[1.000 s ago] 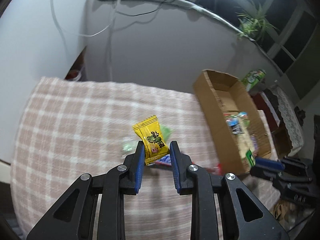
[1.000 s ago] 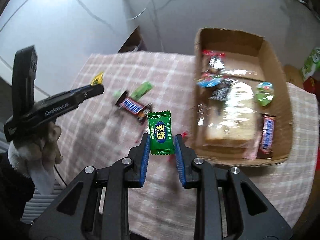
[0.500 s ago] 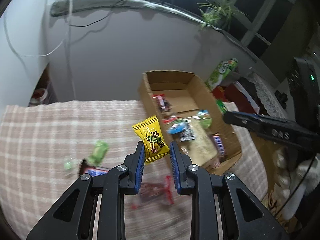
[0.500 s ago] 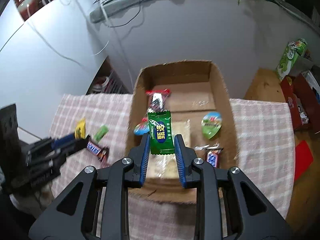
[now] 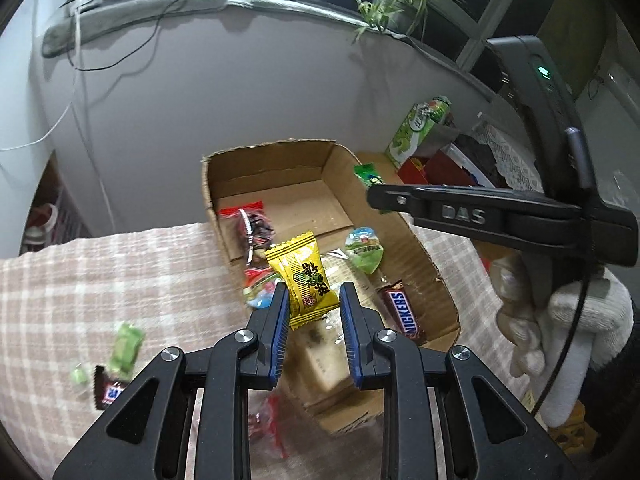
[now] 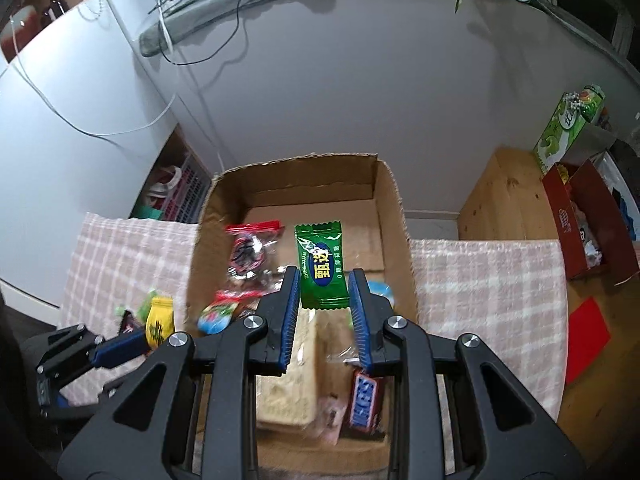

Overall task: Organize snacks
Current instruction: 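Carry both candies into the box and open both grippers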

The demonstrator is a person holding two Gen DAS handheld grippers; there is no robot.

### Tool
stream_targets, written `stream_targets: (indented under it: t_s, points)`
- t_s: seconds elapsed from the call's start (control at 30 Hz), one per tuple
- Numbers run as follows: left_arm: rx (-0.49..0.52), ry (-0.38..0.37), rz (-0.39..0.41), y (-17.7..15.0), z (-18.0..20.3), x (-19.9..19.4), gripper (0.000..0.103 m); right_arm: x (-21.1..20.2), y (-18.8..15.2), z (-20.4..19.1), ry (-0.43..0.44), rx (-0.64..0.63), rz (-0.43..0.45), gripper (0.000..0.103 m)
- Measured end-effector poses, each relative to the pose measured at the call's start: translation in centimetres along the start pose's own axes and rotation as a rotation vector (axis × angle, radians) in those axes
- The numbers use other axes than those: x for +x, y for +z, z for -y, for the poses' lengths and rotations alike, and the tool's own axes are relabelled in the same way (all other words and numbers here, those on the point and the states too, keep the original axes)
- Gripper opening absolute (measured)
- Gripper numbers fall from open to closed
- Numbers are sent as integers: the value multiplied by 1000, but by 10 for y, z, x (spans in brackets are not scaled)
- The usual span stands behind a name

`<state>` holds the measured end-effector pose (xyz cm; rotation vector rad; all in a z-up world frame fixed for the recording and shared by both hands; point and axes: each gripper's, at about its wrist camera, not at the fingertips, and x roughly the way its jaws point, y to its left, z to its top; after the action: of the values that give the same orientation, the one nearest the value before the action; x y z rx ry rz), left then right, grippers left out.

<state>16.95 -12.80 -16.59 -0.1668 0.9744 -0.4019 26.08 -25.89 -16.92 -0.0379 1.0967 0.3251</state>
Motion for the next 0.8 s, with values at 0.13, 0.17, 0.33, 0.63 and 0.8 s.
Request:
stream_targets:
  t_s: [0.13, 0.17, 0.33, 0.63, 0.8]
  points:
    - [11, -4, -13, 3, 5, 9, 23, 11, 7, 4, -10, -1, -17, 26]
    - [13, -6, -15, 3, 6, 10, 23, 13, 8, 4, -12, -2, -19, 26]
    - [24, -24, -26, 5, 12, 16, 24, 18, 10, 7, -9, 2, -28, 26]
    - [30, -33, -42, 6, 19, 18, 26, 15, 10, 8, -34, 1, -16, 52]
    - [21, -32, -38, 4, 14, 14, 26, 12, 9, 6, -35, -6, -17, 52]
